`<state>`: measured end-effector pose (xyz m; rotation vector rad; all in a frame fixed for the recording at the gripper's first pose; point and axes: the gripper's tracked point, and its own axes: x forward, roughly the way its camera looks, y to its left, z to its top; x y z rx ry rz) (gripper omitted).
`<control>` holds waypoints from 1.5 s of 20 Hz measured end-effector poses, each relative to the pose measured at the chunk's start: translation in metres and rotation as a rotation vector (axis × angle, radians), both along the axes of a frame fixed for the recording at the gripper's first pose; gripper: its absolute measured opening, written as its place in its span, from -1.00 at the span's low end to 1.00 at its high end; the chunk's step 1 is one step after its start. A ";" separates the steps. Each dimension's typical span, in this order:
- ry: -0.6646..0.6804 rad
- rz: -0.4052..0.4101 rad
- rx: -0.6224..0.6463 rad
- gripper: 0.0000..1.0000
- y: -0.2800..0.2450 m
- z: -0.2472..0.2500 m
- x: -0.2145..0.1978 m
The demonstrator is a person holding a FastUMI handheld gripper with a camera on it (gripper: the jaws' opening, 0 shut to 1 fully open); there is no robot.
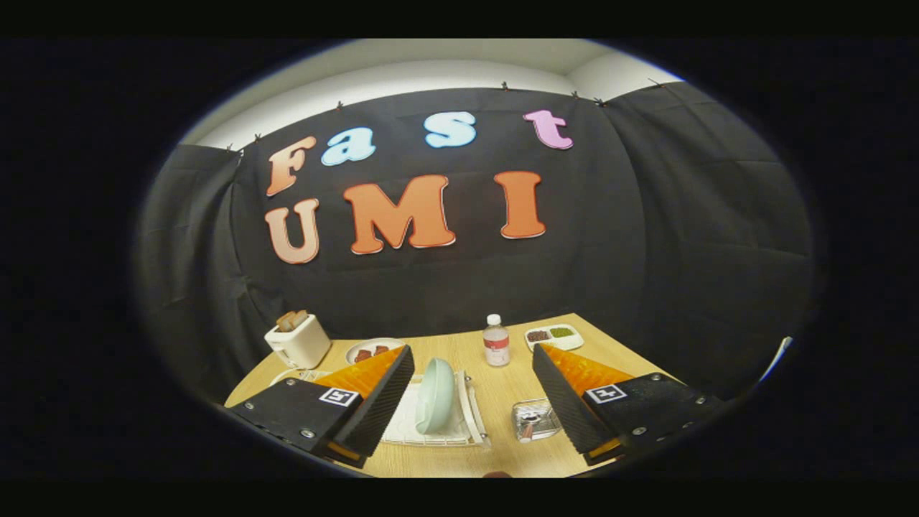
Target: Take the plate from the dish rack, then take the spoon from the basket and place it into the plate.
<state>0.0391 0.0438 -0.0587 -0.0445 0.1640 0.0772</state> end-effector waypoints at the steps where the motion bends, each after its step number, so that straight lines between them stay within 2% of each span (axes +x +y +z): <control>1: 0.023 -0.006 0.001 0.98 0.000 -0.008 0.002; 23: 0.442 0.028 -0.123 0.98 0.056 -0.166 0.066; 24: 0.458 0.027 -0.128 0.93 0.058 -0.172 0.067; 28: 0.503 0.005 -0.148 0.46 0.060 -0.187 0.070; 29: 0.507 -0.003 -0.146 0.23 0.061 -0.187 0.071; 30: 0.516 -0.013 -0.142 0.08 0.061 -0.190 0.072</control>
